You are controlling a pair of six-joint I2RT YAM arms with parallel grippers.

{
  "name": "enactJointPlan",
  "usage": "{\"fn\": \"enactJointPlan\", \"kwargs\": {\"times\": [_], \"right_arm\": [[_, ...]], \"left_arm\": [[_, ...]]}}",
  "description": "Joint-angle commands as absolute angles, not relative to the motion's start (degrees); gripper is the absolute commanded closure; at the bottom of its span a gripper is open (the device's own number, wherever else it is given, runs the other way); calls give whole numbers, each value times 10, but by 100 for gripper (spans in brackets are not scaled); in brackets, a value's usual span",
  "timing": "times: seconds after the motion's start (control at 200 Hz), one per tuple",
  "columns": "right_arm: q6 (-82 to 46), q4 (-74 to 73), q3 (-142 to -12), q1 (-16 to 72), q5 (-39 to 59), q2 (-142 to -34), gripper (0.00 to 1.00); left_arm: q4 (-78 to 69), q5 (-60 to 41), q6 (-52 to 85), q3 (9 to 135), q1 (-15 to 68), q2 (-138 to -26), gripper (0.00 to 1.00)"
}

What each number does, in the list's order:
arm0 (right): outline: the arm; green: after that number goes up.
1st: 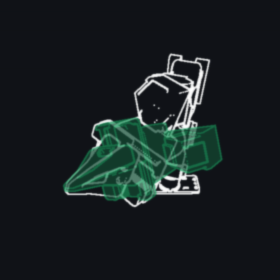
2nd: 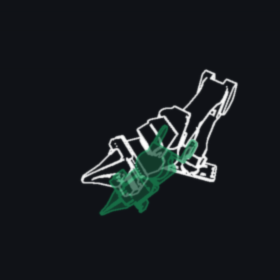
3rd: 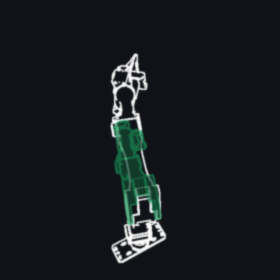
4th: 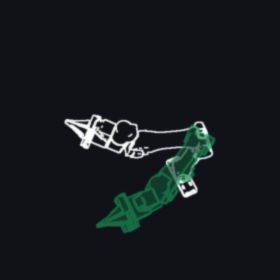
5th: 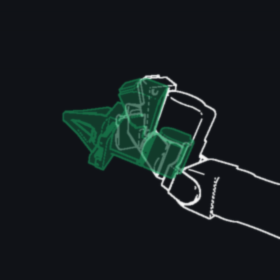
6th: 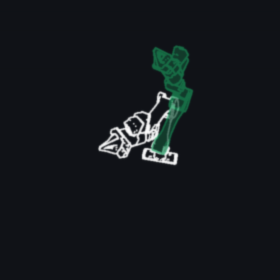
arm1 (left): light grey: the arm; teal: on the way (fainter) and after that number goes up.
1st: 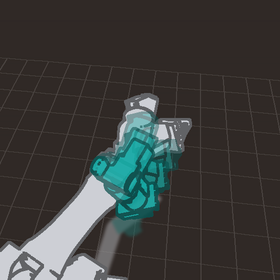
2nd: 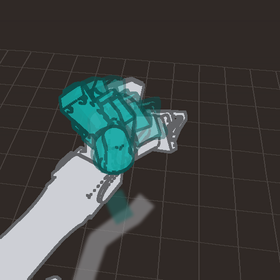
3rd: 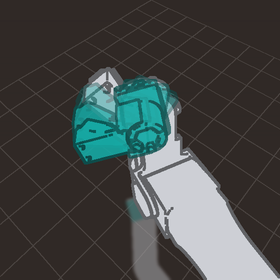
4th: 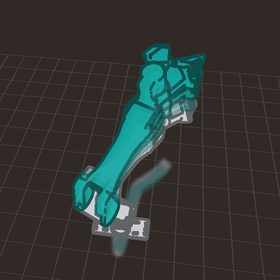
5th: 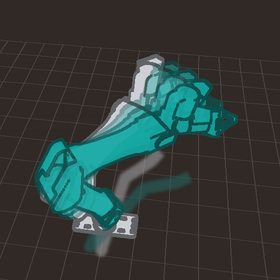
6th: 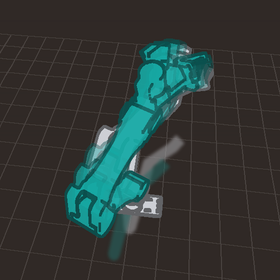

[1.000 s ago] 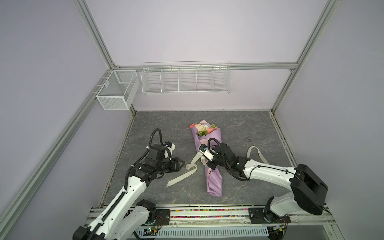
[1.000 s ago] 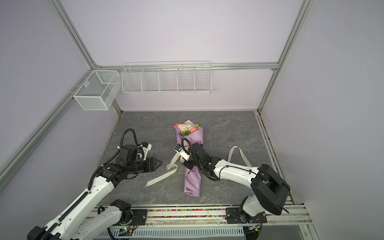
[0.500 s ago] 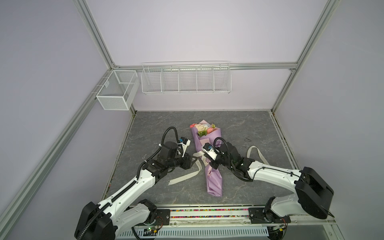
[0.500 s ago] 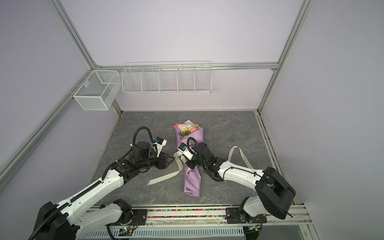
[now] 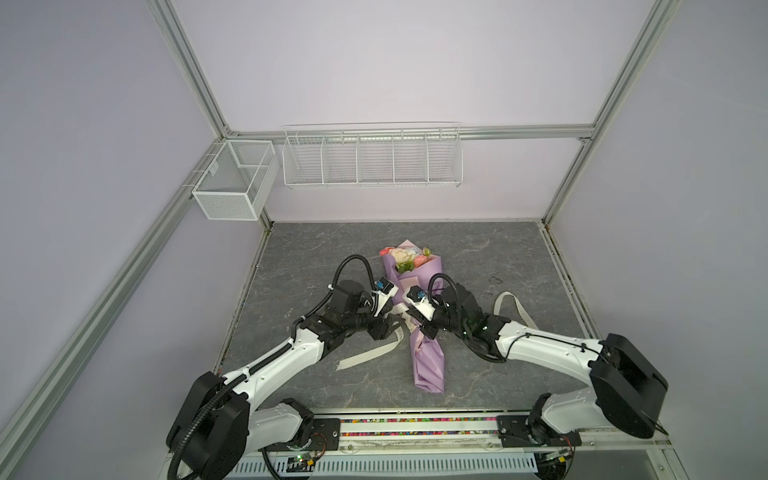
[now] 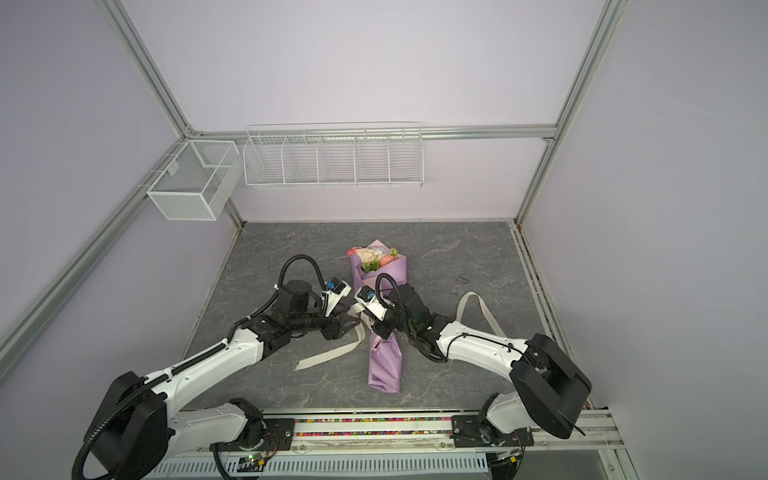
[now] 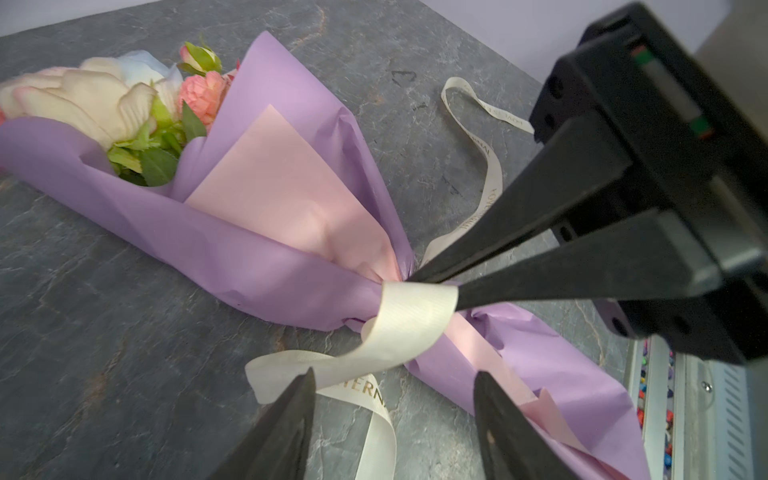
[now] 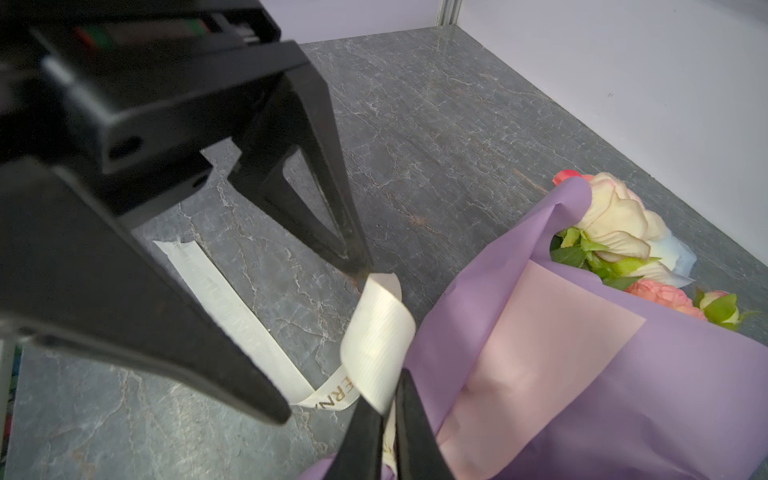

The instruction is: Tie the bouquet of fake flowers

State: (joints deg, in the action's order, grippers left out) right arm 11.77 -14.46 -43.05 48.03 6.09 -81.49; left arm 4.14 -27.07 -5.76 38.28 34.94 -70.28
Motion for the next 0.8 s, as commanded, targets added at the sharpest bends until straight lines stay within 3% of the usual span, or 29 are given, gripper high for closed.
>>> {"fn": "enactJointPlan", "kwargs": {"times": [0.0,0.175,0.46,0.795], "right_arm": [[118,-159,-423,476,75,-809,87],[120,-158,-422,475,81,-810,87],[128,-146,-425,474,88,-811,87],[132,-148,-430,475,97,-814,87]], "left_arm": [[50,-289,-100,412,351,-719,42],[53,-273,-109,416,351,-733,45],[39,-192,-98,403,348,-691,40],[107,-309,-151,462,341,-768,42]]}}
